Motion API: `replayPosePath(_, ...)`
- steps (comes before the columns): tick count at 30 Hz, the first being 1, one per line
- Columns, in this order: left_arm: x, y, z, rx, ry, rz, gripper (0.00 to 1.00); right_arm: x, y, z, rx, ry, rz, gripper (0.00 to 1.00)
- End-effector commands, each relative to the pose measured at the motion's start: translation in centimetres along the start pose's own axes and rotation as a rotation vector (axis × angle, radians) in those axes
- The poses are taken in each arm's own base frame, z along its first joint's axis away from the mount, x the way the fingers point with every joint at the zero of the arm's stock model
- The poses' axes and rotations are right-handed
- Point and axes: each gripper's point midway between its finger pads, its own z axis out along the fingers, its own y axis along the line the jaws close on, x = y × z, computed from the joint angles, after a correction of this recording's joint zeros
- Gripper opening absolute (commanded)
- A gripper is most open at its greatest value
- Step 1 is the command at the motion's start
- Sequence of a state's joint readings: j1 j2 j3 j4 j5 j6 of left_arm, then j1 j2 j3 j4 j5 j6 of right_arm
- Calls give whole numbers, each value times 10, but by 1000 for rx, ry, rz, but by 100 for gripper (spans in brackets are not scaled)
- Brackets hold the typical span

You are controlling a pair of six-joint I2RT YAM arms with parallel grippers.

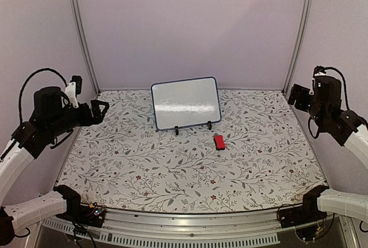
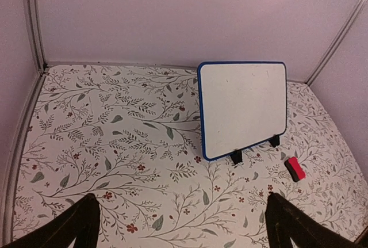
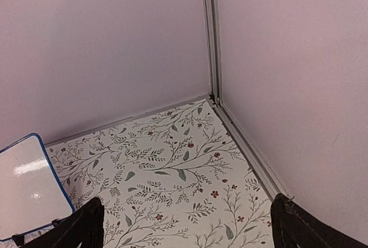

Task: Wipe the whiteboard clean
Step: Reset both arms

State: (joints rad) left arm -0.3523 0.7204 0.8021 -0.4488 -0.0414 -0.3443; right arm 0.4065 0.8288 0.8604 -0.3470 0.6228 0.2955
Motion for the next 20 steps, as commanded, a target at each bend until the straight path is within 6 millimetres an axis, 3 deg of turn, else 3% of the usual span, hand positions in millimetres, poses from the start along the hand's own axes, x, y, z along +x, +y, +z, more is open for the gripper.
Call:
replayPosePath(1, -2, 3, -2, -1, -18, -1, 100, 28, 28, 16, -147, 199, -34, 99)
replayPosePath(4, -2, 3, -4, -1, -25, -3, 100, 22, 26, 6, -172, 155, -11, 99)
replayPosePath(8, 0, 3, 0, -1, -10, -3, 100, 6, 4, -12, -117, 90, -29, 99)
replayPosePath(20, 3, 4, 4, -8, 5, -10, 100, -13, -25, -26, 9, 26, 14, 99)
